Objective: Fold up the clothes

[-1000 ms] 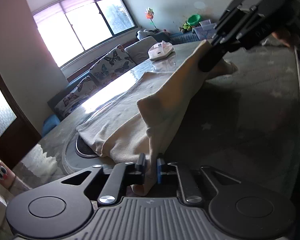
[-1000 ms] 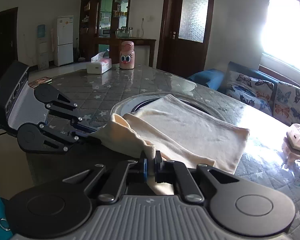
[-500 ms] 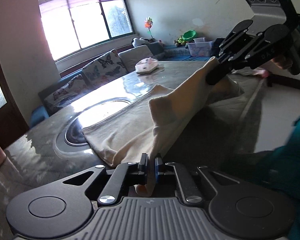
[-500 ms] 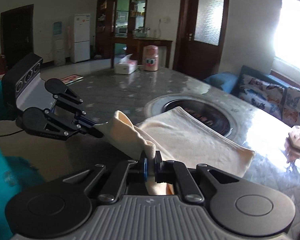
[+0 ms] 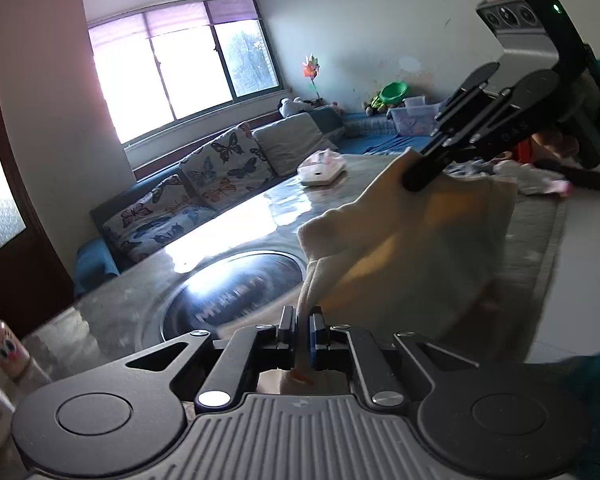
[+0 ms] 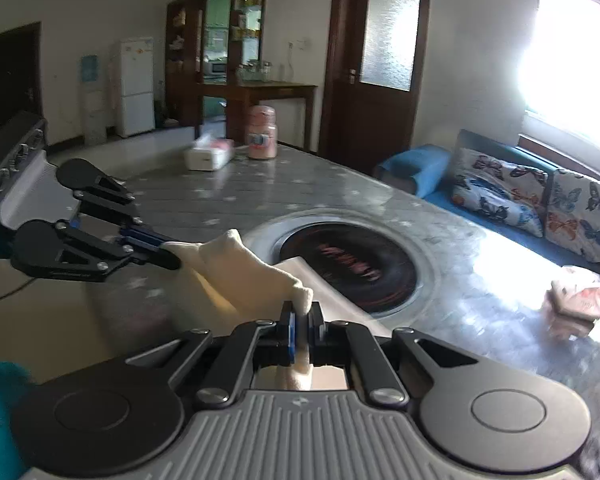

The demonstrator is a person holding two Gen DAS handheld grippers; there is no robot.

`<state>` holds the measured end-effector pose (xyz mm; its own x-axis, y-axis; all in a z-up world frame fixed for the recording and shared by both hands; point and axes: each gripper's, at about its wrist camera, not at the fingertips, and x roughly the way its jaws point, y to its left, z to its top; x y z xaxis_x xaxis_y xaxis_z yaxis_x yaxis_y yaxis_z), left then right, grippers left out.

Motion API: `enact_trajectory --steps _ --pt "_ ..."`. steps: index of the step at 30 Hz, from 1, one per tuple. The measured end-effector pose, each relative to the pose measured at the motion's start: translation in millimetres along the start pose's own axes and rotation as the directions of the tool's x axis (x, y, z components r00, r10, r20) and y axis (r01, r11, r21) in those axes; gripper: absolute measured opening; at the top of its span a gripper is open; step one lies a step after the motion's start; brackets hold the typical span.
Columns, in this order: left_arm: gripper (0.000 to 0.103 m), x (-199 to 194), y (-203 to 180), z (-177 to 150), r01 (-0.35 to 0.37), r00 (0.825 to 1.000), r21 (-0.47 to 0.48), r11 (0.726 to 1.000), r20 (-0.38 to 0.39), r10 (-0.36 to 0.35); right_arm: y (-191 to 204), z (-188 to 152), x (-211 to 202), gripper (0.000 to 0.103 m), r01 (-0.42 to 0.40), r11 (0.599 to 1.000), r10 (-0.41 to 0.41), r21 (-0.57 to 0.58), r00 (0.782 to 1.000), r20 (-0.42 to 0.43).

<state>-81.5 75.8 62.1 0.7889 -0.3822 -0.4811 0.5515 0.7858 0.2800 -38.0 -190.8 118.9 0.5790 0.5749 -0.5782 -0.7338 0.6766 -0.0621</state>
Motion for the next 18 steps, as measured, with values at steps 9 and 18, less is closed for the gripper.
enact_trajectory --steps 9,18 --pt "0.007 134.3 44.0 -10.6 -0.081 0.982 -0.131 0.988 -0.182 0.056 -71.1 -1.5 120.5 0.006 0.105 0.986 -0.091 0.127 0.990 -0.109" --pt "0.012 160.9 47.1 -23.9 -0.132 0.967 -0.150 0.980 -0.238 0.093 -93.9 -43.4 118.1 0.019 0.188 0.938 -0.164 0.290 0.981 -0.106"
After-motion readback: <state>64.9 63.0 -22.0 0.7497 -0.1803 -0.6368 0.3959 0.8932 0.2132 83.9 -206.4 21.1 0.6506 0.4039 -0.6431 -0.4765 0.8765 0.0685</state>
